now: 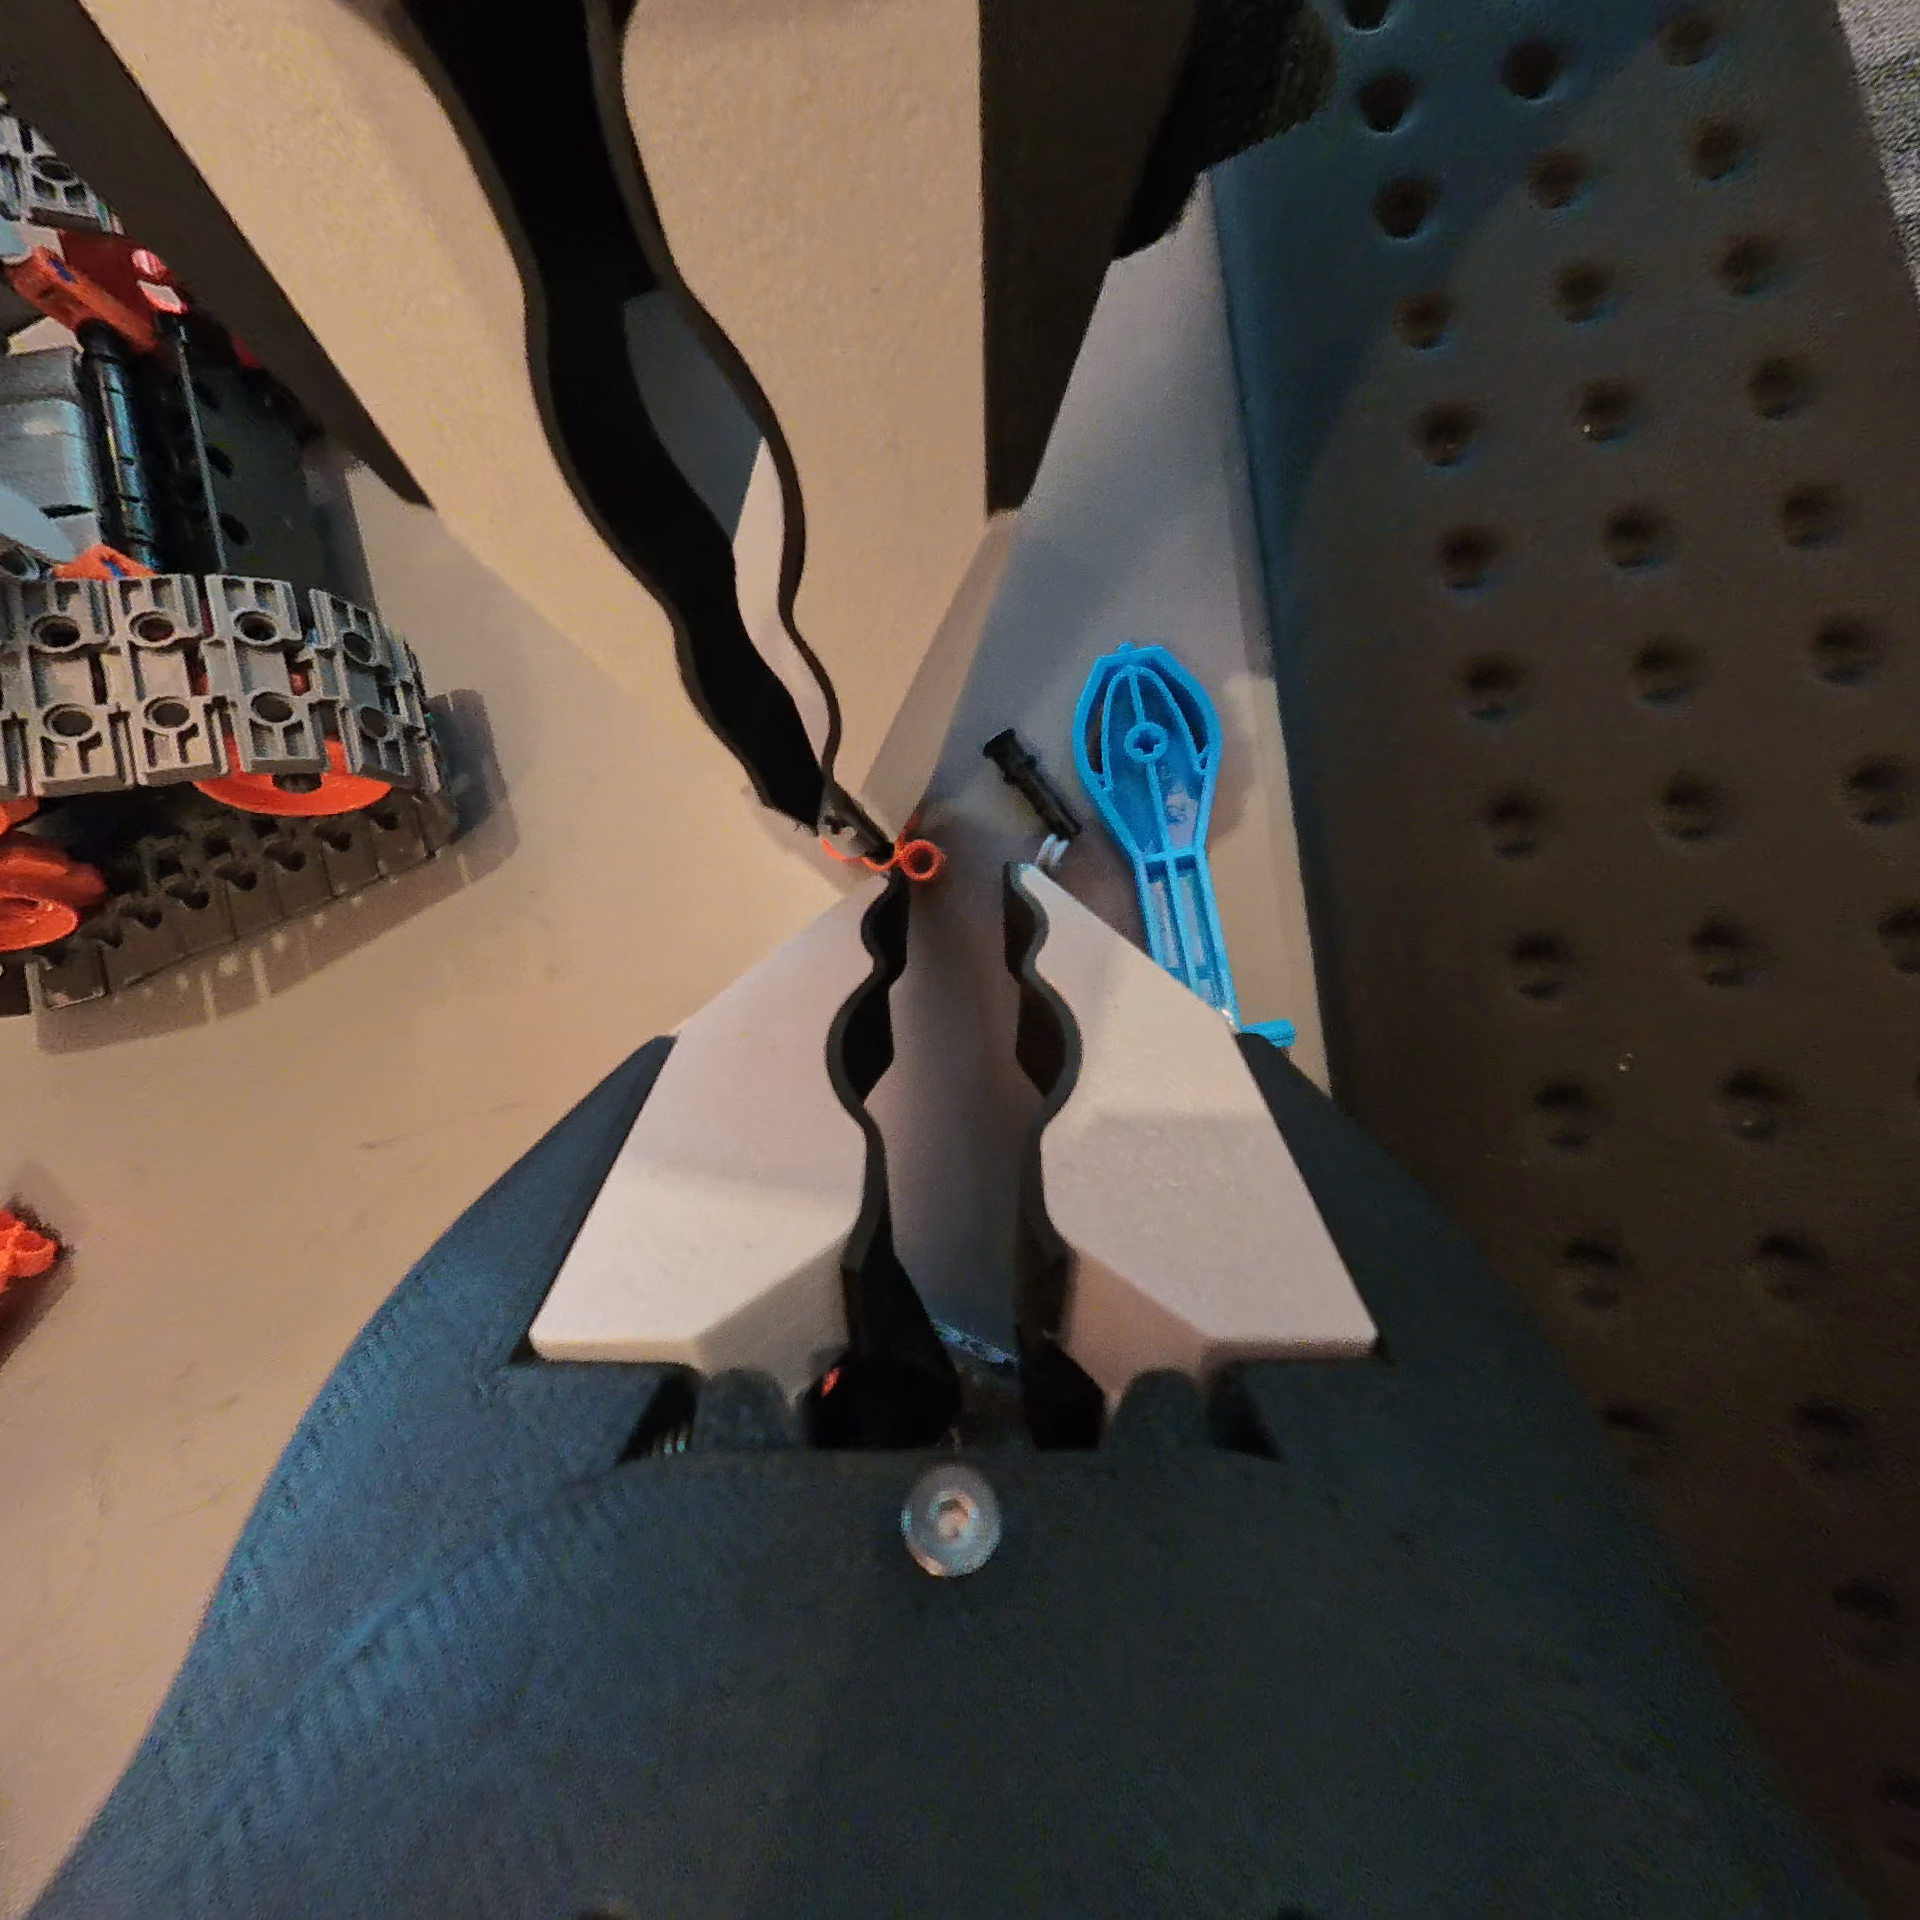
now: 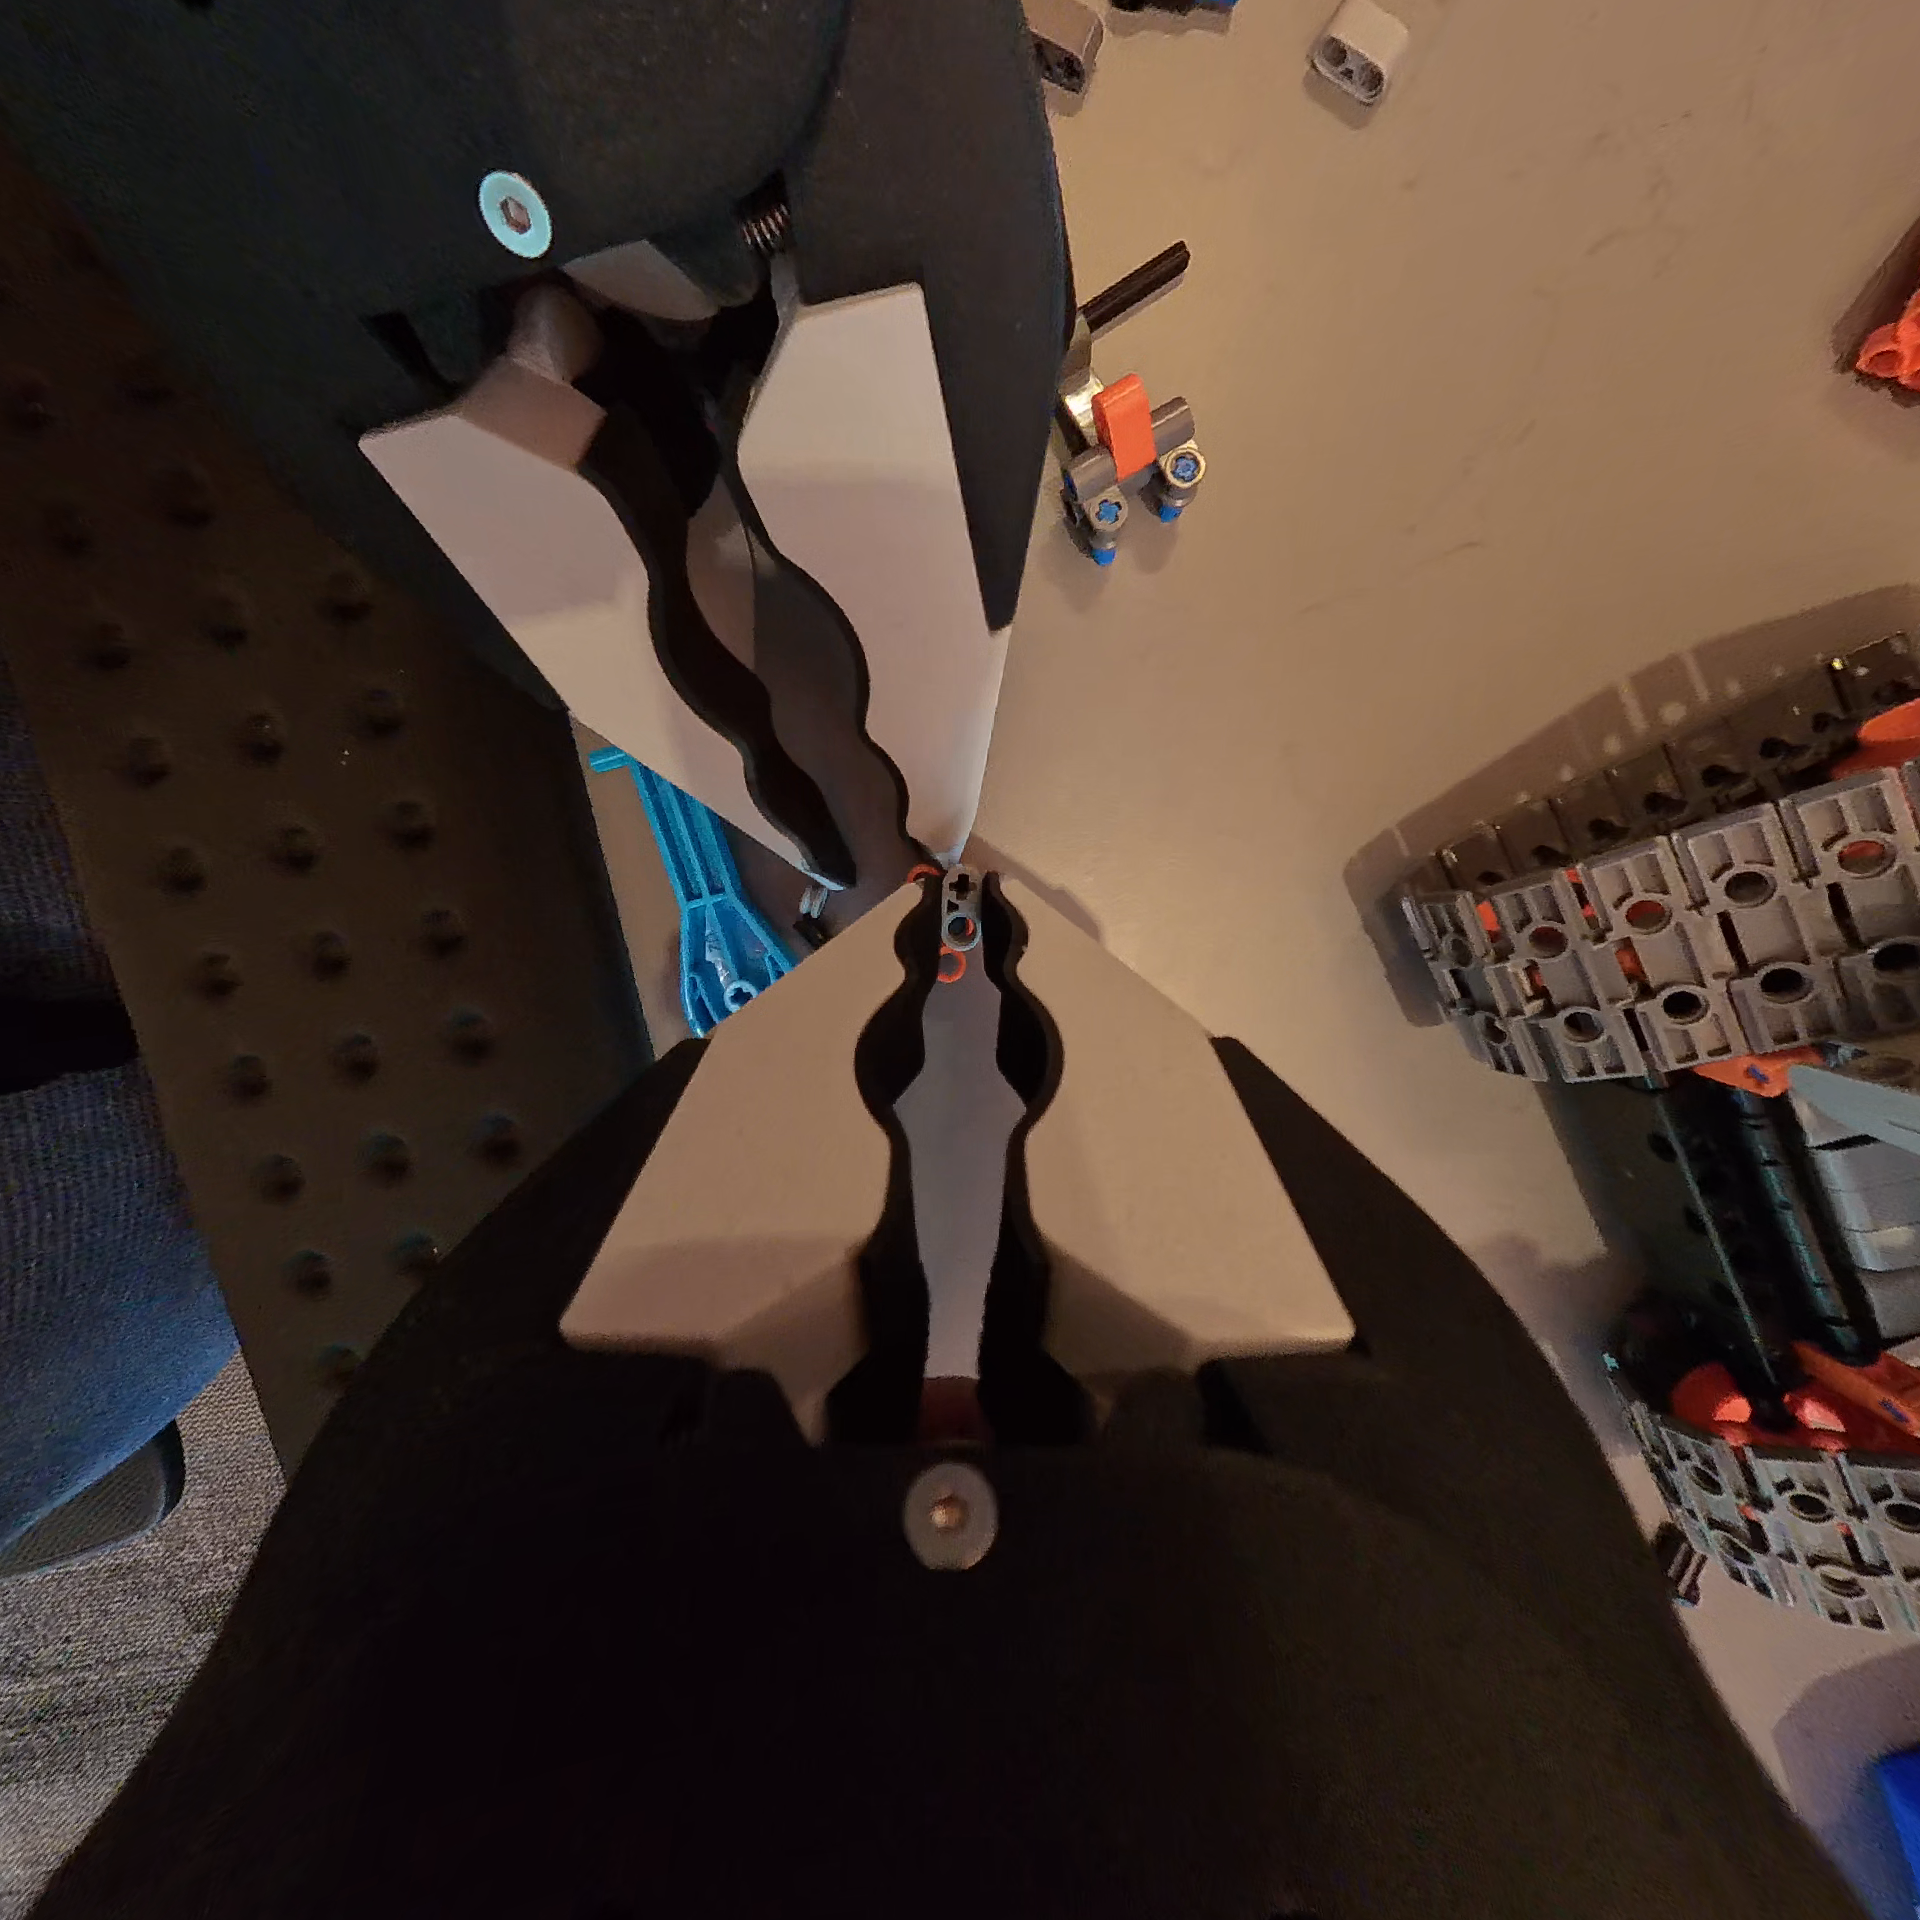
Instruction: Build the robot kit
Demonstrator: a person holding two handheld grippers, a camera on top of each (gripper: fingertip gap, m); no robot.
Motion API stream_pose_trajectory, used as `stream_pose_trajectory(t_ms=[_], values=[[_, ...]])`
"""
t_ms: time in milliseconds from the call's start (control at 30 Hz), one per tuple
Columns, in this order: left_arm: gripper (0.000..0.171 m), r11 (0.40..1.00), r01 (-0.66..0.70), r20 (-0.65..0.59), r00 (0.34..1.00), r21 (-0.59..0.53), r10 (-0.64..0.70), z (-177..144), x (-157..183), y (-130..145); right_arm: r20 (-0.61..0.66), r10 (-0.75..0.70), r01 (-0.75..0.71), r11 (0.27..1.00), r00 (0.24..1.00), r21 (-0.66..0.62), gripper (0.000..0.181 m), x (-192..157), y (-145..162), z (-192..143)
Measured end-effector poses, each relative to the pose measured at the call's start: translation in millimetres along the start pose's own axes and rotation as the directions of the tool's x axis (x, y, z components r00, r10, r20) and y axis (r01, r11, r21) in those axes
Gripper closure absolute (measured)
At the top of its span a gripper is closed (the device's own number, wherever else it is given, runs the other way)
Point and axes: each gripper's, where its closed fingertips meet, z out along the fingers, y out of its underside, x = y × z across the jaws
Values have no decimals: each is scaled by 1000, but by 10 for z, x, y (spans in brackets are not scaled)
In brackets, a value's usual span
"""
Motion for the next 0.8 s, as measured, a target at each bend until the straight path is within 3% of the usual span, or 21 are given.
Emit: stream_pose_trajectory(t_ms=[233, 500, 800], values=[[162, 998, -67, 24, 997, 8, 67, 35, 28, -47, -2, -5, 4, 1000, 1000, -24, 177, -14, 42, -3], [151, 998, -28, 44, 999, 48, 26, -66, -119, -74, -15, 7, -7, 999, 1000, 40, 176, -9, 112, -102], [155, 995, -87, 19, 996, 48, 86, 41, -149, -171, -40, 23, -19, 996, 999, 90, 177, -43, 127, -136]])
